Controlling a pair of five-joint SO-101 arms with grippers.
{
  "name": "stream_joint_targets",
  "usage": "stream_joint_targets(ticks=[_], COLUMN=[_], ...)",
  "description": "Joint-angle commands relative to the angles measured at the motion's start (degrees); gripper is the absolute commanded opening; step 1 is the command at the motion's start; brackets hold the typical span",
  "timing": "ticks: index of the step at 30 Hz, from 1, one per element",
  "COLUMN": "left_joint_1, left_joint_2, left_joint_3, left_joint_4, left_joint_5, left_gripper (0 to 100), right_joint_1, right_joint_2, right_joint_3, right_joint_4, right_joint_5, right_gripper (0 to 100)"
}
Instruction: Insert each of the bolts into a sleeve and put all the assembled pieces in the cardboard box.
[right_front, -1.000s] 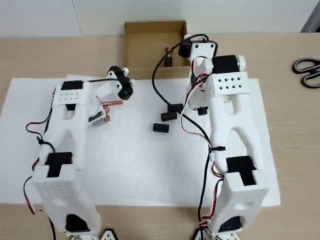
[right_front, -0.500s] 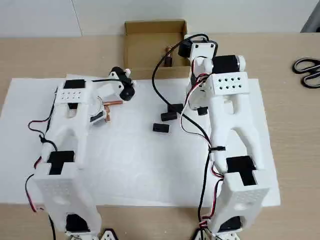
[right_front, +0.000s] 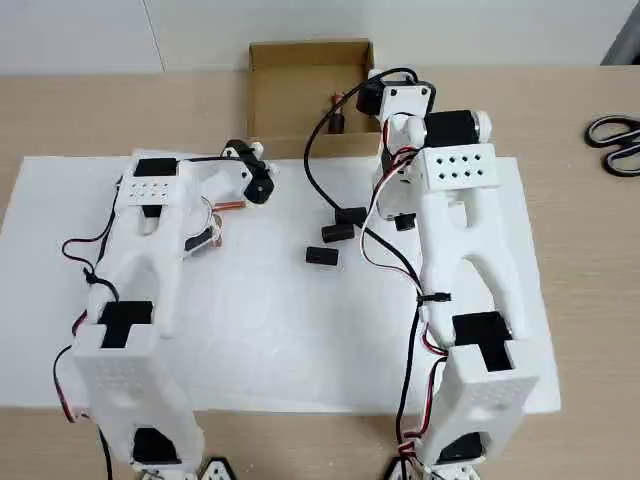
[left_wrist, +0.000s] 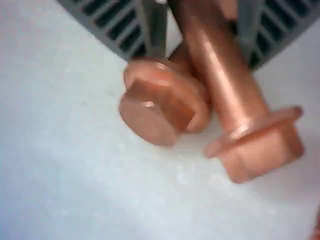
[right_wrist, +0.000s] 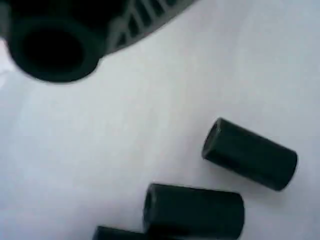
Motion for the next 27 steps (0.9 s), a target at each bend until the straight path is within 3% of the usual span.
stream_joint_targets(ticks=[1,12,18,25,27], left_joint_1=[2.37,7.74,7.65,7.82,7.91], left_joint_2=[-0.53,-0.35,0.0,0.09,0.09], left_joint_3=[-0.75,-20.0,-26.42,-26.15,-24.48], left_joint_4=[1.67,17.58,21.63,24.18,24.26], left_joint_5=[5.19,24.44,32.97,33.67,28.13], left_gripper=[9,9,9,9,9], right_joint_1=[0.13,0.13,0.13,0.13,0.13], right_joint_2=[-3.56,-3.65,-3.74,-3.74,-3.74], right_joint_3=[-0.7,-0.7,-0.7,-0.7,-0.7], right_joint_4=[-0.31,-0.31,-0.31,-0.31,-0.31], right_joint_5=[0.7,0.7,0.7,0.7,0.7], right_gripper=[0.4,0.4,0.4,0.4,0.4])
